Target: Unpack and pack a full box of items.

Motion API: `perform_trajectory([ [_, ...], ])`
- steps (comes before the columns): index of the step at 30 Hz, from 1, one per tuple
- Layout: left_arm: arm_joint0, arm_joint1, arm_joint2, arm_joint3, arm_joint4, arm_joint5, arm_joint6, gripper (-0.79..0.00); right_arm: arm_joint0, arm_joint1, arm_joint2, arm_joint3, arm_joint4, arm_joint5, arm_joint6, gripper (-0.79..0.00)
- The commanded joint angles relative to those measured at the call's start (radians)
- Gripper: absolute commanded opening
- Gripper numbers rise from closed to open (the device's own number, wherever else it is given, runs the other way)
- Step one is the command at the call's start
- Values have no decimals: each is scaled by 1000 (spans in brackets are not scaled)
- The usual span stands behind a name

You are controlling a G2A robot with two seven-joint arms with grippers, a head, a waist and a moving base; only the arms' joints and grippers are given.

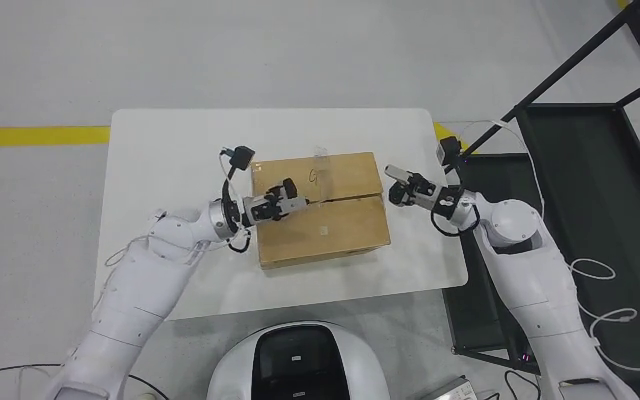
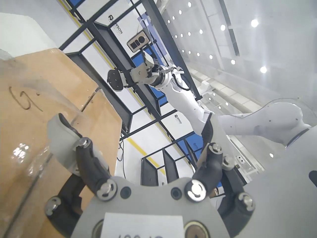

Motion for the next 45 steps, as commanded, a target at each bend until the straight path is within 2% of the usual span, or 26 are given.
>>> perform_trajectory([
  [1, 32, 11, -43, -19, -2, -11, 6, 0, 4, -1, -9, -10, 10, -18, 19, 0],
  [9, 171, 59, -244, -107, 3, -11, 42, 0, 58, -11, -94, -66, 43, -32, 92, 0],
  [16, 262, 88, -388, -148, -2, 6, 63, 0, 91, -21, -160, -87, 106, -56, 153, 0],
  [26, 276, 92, -407, -153, -7, 9, 60, 0, 91, -21, -160, -87, 106, -56, 153, 0],
  [30, 279, 92, -406, -156, -3, 16, 69, 0, 79, -22, -165, -112, 97, -38, 109, 0],
  [35, 307, 94, -438, -185, 91, 45, 170, 0, 115, -30, -225, -151, -17, 18, 31, 0],
  [39, 337, 98, -466, -215, 124, 56, 200, 0, 165, -37, -281, -155, -170, 92, -52, 0],
  [42, 362, 102, -488, -233, 127, 59, 206, 0, 184, -43, -312, -160, -207, 115, -79, 0],
  [45, 383, 106, -506, -250, 129, 63, 206, 0, 185, -46, -313, -155, -178, 99, -79, 0],
])
